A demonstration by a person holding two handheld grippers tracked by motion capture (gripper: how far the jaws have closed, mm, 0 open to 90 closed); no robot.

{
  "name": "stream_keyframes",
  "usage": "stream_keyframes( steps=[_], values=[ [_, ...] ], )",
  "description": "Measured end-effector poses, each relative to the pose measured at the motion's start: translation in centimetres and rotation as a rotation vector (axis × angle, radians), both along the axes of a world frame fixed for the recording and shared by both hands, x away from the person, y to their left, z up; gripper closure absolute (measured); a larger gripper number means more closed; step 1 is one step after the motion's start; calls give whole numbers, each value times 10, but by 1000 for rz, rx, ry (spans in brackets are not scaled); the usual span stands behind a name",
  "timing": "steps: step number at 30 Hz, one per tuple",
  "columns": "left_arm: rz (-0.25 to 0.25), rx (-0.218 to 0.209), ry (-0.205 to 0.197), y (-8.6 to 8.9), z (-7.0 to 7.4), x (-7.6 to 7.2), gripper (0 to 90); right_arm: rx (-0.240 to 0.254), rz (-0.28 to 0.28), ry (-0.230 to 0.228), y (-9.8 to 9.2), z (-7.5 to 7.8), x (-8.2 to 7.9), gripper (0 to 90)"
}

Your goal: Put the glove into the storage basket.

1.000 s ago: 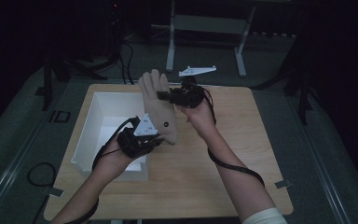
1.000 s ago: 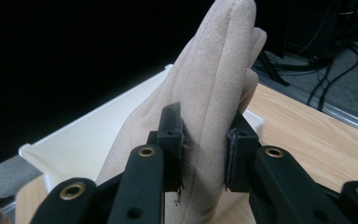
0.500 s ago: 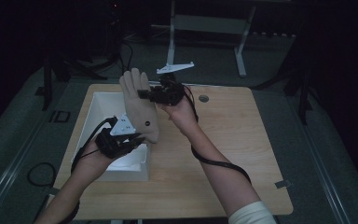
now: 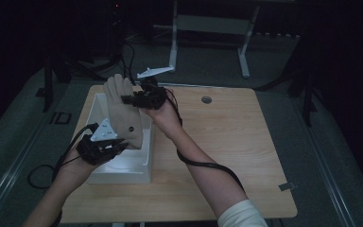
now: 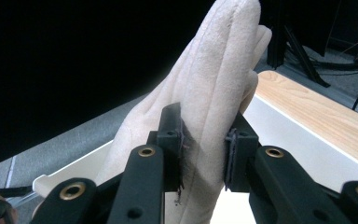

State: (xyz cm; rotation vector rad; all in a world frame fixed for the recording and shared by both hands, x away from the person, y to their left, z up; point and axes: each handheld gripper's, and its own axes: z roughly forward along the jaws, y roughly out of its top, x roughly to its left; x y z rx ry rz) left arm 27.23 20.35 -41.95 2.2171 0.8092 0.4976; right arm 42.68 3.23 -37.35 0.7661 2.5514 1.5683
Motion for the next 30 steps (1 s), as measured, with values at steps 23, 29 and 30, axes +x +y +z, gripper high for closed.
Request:
stream_keyframes(
  steps=[23, 29, 30],
  values=[
    [104, 33, 154, 12, -70, 14, 822, -166, -28, 52, 34, -68, 6, 725],
    [112, 66, 160, 5, -79, 14, 822, -211, -25, 71, 37, -77, 8, 724],
    [109, 59, 165, 4, -80, 15, 822, -223, -27, 71, 37, -77, 8, 723]
  ],
)
